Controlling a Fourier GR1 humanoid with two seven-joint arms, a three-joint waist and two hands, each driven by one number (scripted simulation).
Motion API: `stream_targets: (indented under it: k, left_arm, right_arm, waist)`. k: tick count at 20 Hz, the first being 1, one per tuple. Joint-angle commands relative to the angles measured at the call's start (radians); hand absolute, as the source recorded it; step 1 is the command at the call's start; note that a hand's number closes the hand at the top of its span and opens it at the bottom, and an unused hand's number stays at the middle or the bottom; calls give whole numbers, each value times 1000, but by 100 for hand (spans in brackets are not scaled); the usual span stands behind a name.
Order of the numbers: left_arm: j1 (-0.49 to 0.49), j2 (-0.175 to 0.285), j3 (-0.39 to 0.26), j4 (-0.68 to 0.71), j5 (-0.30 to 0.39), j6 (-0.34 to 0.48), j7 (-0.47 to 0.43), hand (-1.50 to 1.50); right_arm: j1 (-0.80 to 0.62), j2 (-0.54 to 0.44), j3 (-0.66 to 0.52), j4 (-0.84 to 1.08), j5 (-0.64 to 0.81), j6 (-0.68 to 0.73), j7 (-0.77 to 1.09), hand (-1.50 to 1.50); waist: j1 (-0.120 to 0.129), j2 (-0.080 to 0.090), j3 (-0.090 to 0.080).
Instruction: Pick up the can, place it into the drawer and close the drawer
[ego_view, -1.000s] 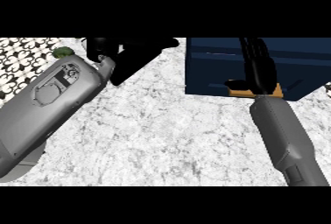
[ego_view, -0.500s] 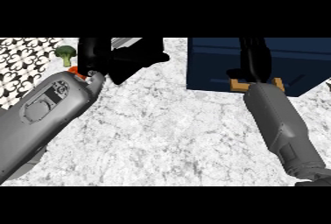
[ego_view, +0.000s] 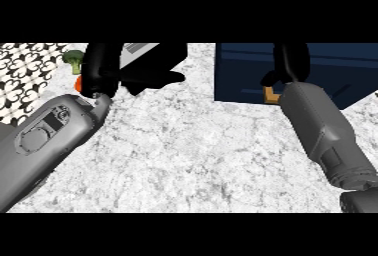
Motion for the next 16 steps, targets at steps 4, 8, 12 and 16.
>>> stream_targets:
  k: [4, 8, 12, 16]
  left_arm:
    - [18, -8, -7, -16, -30, -5, -11, -150]
    - [80, 1, 16, -25, -23, -4, -45, -150]
    - [98, 26, 20, -68, -24, -10, -35, -150]
    - [151, 38, 33, -67, -25, -23, -63, -150]
  right_arm:
    - [-113, 22, -87, 16, -105, 49, -86, -150]
    - [-112, 67, -167, -20, -213, 60, -191, -150]
    - [-132, 69, -239, -29, -294, 106, -249, -150]
    - [-132, 114, -311, -50, -388, 154, -323, -150]
  waist:
    - [20, 15, 4]
    - [11, 7, 4]
    - [30, 1, 5]
    - [-9, -8, 3]
